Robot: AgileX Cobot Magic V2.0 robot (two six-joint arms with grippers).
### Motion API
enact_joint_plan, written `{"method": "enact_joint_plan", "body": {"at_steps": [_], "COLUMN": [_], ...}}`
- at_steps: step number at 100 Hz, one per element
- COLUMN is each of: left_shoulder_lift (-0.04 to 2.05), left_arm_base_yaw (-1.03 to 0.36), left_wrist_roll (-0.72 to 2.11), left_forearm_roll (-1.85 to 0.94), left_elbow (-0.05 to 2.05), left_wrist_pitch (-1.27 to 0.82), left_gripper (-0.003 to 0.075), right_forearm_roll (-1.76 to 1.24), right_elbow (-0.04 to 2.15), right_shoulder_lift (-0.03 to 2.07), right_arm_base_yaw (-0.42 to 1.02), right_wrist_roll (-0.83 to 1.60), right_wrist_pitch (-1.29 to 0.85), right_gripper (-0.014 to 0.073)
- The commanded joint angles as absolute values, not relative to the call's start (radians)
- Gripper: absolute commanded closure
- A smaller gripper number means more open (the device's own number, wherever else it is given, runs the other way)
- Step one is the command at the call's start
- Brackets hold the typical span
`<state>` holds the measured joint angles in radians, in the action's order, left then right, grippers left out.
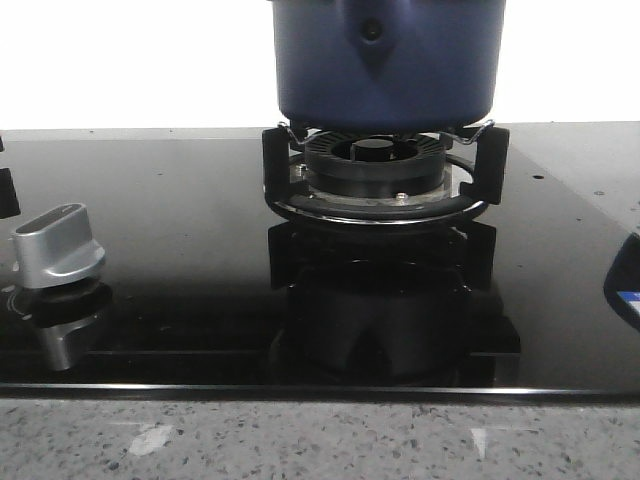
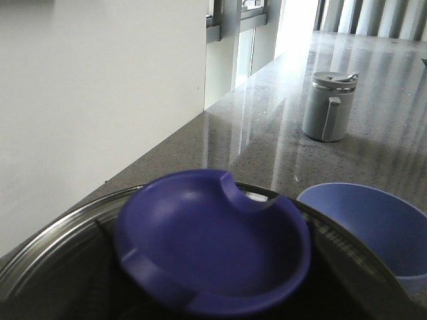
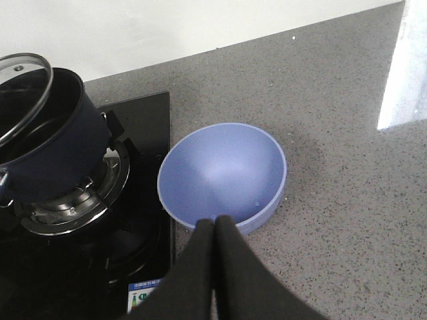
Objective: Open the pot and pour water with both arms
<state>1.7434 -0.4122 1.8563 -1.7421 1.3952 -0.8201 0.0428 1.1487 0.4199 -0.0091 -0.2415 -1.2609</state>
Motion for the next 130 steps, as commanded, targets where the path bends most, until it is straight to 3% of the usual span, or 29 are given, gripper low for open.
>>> {"method": "enact_joint_plan", "body": {"at_steps": [1, 84, 130], "left_shoulder_lift": [1.709, 1.798, 1.746], "left_arm_base_yaw": [-0.421, -0.473, -0.460], "left_wrist_roll": [1.858, 1.858, 1.802], "left_forearm_roll": [-1.872, -1.870, -1.715], "left_elbow": [1.447, 1.533, 1.533], "left_wrist_pitch": [-0.848, -0.849, -0.820], "left_gripper": [0.0436, 0.0436, 0.0436], "right_forearm_roll": [0.046, 0.046, 0.046], "right_elbow": [1.171, 1.171, 1.171], "right_shoulder_lift": [0.433, 0.433, 0.433], "right_arm_base_yaw": [-0.009, -0.009, -0.009], "right_wrist_roll": [-0.227, -0.227, -0.227], "right_wrist_pitch": [-1.200, -1.196, -1.169], "right_gripper": [0.0662, 0.0662, 0.0662]}}
